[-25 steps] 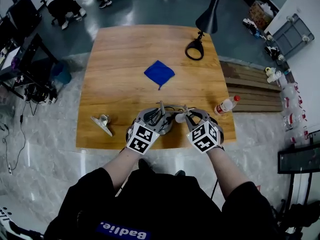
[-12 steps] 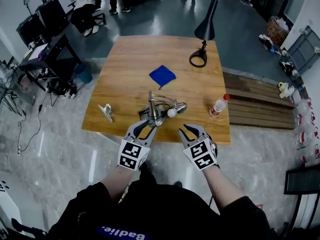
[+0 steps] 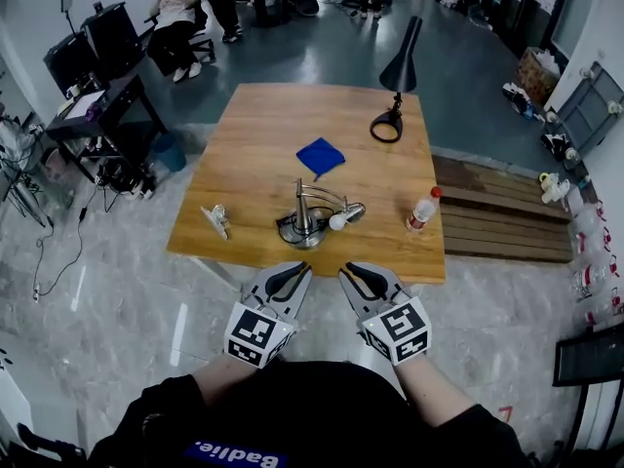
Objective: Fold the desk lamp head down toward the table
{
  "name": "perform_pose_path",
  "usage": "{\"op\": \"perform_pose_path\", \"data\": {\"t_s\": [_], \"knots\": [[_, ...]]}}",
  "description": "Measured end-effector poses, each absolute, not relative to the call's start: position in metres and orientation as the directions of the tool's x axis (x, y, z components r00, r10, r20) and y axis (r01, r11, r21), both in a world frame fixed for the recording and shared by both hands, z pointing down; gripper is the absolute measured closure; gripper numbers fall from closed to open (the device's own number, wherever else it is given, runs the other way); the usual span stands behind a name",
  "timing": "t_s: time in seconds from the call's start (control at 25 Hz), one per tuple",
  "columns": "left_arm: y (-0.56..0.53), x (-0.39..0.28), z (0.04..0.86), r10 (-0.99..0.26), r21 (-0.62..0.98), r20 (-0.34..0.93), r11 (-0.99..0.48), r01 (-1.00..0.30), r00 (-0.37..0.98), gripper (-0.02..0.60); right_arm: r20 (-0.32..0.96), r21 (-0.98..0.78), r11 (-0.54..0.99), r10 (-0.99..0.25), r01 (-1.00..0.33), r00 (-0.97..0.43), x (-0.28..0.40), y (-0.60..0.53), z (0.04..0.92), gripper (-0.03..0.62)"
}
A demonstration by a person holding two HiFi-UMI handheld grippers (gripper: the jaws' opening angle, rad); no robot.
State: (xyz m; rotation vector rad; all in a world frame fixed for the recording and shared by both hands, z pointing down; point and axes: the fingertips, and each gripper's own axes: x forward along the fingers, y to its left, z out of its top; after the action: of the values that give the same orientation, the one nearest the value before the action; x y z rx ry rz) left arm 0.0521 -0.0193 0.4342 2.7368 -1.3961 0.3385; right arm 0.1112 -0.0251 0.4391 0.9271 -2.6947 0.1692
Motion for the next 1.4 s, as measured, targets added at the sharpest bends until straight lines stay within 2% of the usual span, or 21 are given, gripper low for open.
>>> {"op": "perform_pose_path", "data": {"t_s": [0.2, 0.48, 1.4], "knots": [[-0.001, 0.041, 0.418, -0.768, -0.014, 0.181, -0.627, -0.779, 0.615, 0.572, 0.223, -0.054, 0.802, -0.572, -0.595, -0.790, 0.087, -0.003, 0.411, 0.588], [0.011, 0.035, 0.421, -0.734, 0.027, 0.172, -0.663, -0.748, 0.657, 0.574, 0.176, -0.082, 0.799, -0.576, -0.595, -0.798, 0.073, 0.012, 0.408, 0.588], [0.021, 0.036, 0.427, -0.733, 0.031, 0.182, -0.662, -0.749, 0.656, 0.574, 0.196, -0.094, 0.792, -0.580, -0.603, -0.791, 0.072, 0.024, 0.421, 0.589]]}}
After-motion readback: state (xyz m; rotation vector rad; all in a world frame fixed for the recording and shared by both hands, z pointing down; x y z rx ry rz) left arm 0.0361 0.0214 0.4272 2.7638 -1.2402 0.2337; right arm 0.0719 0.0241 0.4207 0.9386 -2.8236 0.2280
